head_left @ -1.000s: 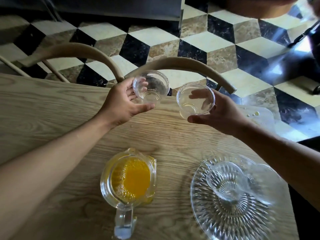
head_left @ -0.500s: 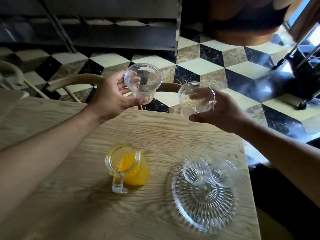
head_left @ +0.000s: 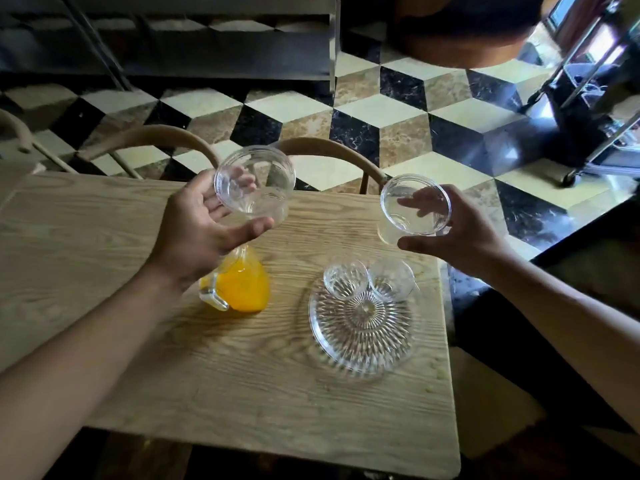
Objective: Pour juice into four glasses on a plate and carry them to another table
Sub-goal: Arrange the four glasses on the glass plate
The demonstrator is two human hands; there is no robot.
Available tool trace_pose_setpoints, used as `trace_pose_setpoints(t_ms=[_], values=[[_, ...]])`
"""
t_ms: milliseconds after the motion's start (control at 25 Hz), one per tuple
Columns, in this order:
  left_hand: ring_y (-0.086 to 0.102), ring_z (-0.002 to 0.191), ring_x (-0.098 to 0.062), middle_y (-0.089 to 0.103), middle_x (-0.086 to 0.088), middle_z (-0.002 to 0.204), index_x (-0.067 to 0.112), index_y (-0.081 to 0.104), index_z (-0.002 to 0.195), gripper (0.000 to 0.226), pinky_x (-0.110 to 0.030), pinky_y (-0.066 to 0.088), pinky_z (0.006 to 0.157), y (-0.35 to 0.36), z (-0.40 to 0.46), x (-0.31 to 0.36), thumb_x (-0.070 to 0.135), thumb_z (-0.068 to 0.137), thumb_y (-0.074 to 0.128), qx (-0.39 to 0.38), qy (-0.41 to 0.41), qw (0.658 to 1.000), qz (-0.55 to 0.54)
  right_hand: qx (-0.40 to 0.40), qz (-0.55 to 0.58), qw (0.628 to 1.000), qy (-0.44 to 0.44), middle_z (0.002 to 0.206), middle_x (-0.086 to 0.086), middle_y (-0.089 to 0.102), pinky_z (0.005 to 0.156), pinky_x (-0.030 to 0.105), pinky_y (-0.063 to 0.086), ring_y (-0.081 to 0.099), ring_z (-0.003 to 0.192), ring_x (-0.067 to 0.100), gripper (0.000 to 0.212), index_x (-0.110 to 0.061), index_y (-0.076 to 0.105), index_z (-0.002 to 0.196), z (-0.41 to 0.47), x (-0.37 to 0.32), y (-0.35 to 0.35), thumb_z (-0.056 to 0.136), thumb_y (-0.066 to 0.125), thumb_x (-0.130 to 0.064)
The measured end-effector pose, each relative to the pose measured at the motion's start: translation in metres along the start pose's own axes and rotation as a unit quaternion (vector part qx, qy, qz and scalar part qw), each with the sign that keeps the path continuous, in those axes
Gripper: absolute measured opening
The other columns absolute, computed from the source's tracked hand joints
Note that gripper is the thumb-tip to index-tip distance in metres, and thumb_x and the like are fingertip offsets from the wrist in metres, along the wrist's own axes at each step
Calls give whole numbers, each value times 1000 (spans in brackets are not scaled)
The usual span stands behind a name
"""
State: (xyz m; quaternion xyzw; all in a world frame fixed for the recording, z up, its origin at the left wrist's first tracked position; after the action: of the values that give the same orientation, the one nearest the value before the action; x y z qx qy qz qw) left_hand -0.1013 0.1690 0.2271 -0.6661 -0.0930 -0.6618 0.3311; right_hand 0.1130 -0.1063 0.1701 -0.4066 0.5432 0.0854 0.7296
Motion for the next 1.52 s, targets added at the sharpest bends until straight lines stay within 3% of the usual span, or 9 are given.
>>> trace_pose_setpoints(t_ms=[120, 240, 360, 520, 800, 1080, 1280, 1400, 1520], values=[[68, 123, -11, 71, -1, 129, 22, 60, 126, 72, -42, 52, 111, 29, -32, -26, 19, 62, 92, -2, -23, 1000, -20, 0, 10, 1000, 1, 117, -26, 72, 91, 31, 51, 65, 109, 2, 72, -43, 54, 111, -30, 14, 3, 54, 85, -71], [68, 124, -11, 71, 2, 128, 29, 60, 119, 70, -45, 50, 113, 56, -58, -56, 17, 60, 98, -15, -53, 998, -31, 5, 6, 1000, 7, 119, -22, 70, 89, 27, 52, 65, 110, 1, 72, -46, 55, 114, -55, 26, 7, 55, 80, -78], [67, 124, -10, 72, 6, 127, 30, 60, 118, 69, -49, 50, 113, 75, -76, -80, 18, 60, 96, -16, -74, 996, -40, 16, 5, 1000, 17, 119, -16, 67, 88, 29, 53, 65, 108, 2, 79, -38, 57, 120, -78, 40, 16, 54, 82, -74], [65, 127, -7, 72, 14, 127, 36, 60, 119, 73, -55, 52, 108, 100, -97, -108, 22, 59, 99, -26, -94, 994, -42, 29, 13, 999, 33, 119, -6, 68, 93, 44, 55, 67, 109, 12, 85, -18, 59, 130, -102, 68, 36, 60, 92, -54], [65, 124, 1, 68, 11, 131, 39, 57, 121, 75, -29, 50, 111, 140, -127, -157, 14, 62, 96, -49, -124, 991, -23, 33, -15, 999, 37, 119, 3, 68, 90, 47, 56, 69, 104, 18, 83, -9, 59, 135, -133, 108, 67, 63, 97, -26], [63, 118, 12, 67, 12, 129, 38, 56, 122, 82, -10, 47, 102, 168, -138, -194, -3, 62, 95, -47, -144, 988, -18, 16, -73, 996, 54, 120, 2, 69, 94, 45, 54, 66, 109, 25, 83, -10, 61, 135, -161, 142, 98, 62, 99, -19], [64, 125, -1, 68, 2, 133, 31, 57, 127, 84, -31, 50, 112, 178, -143, -212, -5, 61, 95, -46, -145, 988, -32, 26, -91, 992, 85, 123, -6, 68, 86, 31, 48, 52, 104, 21, 81, -15, 62, 136, -168, 156, 104, 63, 95, -29], [64, 130, -13, 68, -2, 136, 36, 57, 129, 85, -47, 49, 115, 181, -144, -218, -1, 62, 96, -50, -136, 989, -36, 24, -92, 992, 83, 123, -7, 67, 85, 35, 48, 52, 102, 19, 79, -15, 62, 135, -166, 156, 108, 65, 92, -36], [64, 131, -18, 68, -4, 136, 31, 57, 131, 83, -53, 48, 114, 182, -144, -225, 5, 62, 97, -43, -143, 988, -47, 20, -78, 994, 80, 124, -8, 67, 87, 39, 49, 55, 103, 19, 78, -14, 61, 136, -162, 154, 113, 67, 87, -41]])
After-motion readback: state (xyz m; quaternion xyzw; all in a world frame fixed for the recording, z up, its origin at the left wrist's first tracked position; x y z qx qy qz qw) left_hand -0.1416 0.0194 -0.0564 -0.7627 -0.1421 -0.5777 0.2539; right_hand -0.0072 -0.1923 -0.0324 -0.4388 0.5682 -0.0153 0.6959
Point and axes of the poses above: each hand's wrist, its own z-axis towards the middle knuckle, its own y-axis out of the palm, x = y × z, the point moved 9 cm from there along z, towards the middle knuckle
